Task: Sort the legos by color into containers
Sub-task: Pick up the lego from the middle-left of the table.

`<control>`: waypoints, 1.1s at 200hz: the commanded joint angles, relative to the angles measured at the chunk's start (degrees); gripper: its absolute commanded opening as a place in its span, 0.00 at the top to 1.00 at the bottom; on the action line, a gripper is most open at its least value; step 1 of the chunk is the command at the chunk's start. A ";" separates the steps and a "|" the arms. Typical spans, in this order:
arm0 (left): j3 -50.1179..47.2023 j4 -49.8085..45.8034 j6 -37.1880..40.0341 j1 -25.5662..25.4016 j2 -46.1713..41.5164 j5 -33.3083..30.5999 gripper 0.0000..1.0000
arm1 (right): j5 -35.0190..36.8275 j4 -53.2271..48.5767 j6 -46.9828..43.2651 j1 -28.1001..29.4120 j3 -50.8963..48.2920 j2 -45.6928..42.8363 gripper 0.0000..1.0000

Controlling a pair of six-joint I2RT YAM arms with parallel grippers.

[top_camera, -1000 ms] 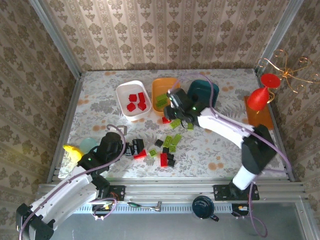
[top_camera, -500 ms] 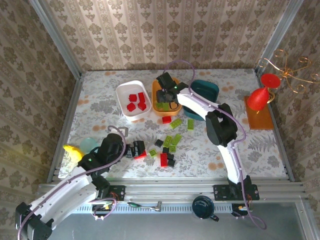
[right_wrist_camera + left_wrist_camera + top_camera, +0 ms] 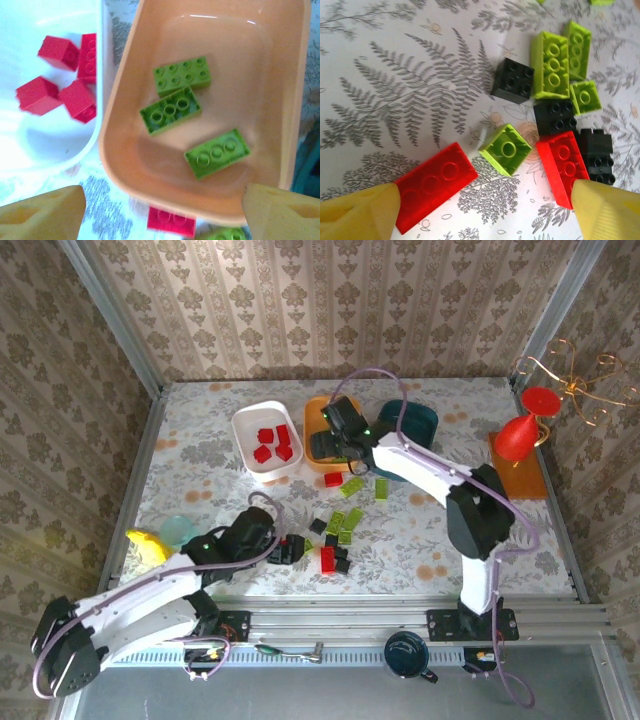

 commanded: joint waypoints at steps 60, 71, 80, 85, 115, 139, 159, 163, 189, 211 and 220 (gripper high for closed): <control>12.98 -8.48 13.17 -6.97 19.35 -3.80 0.19 | 0.09 9.49 7.56 0.31 -24.70 -17.47 0.16; 13.77 -8.74 14.68 -6.97 20.83 -3.81 0.19 | 0.38 9.61 7.94 0.31 -26.52 -19.12 0.17; 14.42 -8.74 15.71 -6.97 21.89 -3.43 0.20 | 0.64 9.86 8.17 0.31 -27.98 -20.46 0.16; 14.76 -8.68 16.30 -7.01 22.47 -3.09 0.21 | 0.79 9.96 8.29 0.31 -28.68 -21.16 0.16; 16.48 -8.26 18.39 -7.08 25.73 -3.10 0.26 | 1.84 9.71 8.75 0.14 -31.61 -24.13 0.16; 17.59 -7.95 19.84 -7.06 28.71 -3.52 0.29 | 2.48 9.36 8.99 -0.05 -33.01 -25.99 0.16; 18.72 -7.68 21.06 -7.18 30.98 -3.79 0.32 | 3.05 8.99 9.18 -0.30 -33.89 -27.53 0.16; 18.93 -7.64 21.15 -7.15 31.37 -3.92 0.33 | 3.07 9.01 9.18 -0.43 -34.07 -27.76 0.16; 19.36 -7.08 21.61 -7.06 33.50 -4.54 0.39 | 3.45 8.66 9.27 -0.83 -35.16 -29.98 0.16; 19.09 -6.64 21.57 -7.06 34.85 -4.84 0.43 | 3.69 8.21 9.19 -1.18 -35.70 -30.88 0.15; 18.69 -6.26 21.40 -7.08 35.23 -4.84 0.44 | 3.78 8.08 9.27 -1.35 -35.88 -31.12 0.15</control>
